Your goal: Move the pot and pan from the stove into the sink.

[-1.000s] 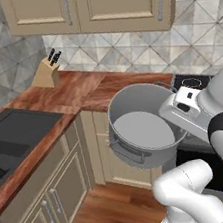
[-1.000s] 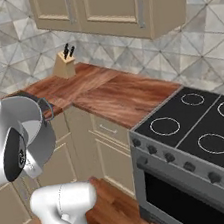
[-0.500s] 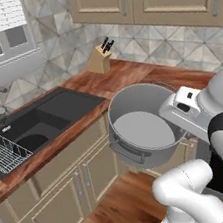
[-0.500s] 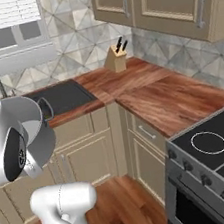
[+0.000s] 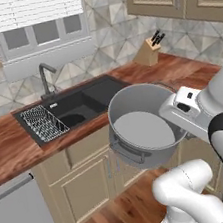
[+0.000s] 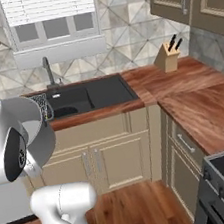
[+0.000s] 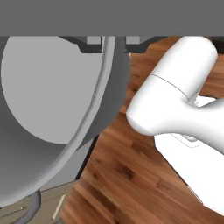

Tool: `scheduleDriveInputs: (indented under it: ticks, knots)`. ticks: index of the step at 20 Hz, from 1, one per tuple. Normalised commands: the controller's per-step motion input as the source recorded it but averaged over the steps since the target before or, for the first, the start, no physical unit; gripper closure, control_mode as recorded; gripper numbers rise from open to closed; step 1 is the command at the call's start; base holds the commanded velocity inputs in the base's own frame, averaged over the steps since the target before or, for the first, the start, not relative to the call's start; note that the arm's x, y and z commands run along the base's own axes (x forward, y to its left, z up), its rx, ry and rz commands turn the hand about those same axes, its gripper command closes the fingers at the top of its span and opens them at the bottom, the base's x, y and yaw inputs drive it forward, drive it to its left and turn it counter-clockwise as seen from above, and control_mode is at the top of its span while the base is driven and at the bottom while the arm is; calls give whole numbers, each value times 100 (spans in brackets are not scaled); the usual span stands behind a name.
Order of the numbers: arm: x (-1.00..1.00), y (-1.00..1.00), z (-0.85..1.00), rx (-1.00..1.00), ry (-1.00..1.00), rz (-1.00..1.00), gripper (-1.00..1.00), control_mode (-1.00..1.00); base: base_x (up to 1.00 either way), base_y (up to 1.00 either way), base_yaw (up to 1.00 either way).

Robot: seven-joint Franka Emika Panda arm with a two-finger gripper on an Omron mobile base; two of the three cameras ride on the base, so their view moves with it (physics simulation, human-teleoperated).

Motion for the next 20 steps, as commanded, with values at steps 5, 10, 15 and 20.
scheduleDriveInputs:
  ticks: [5, 10, 15, 20]
  knots:
    - [0, 0, 0, 0, 0, 0, 100, 100, -5, 4, 43]
    - [0, 0, 0, 0, 0, 0, 100, 100, 0, 0, 16]
    - [0, 0, 0, 0, 0, 0, 100, 100, 21, -49, 0]
    - [0, 0, 0, 0, 0, 0, 100, 100, 23, -73, 0]
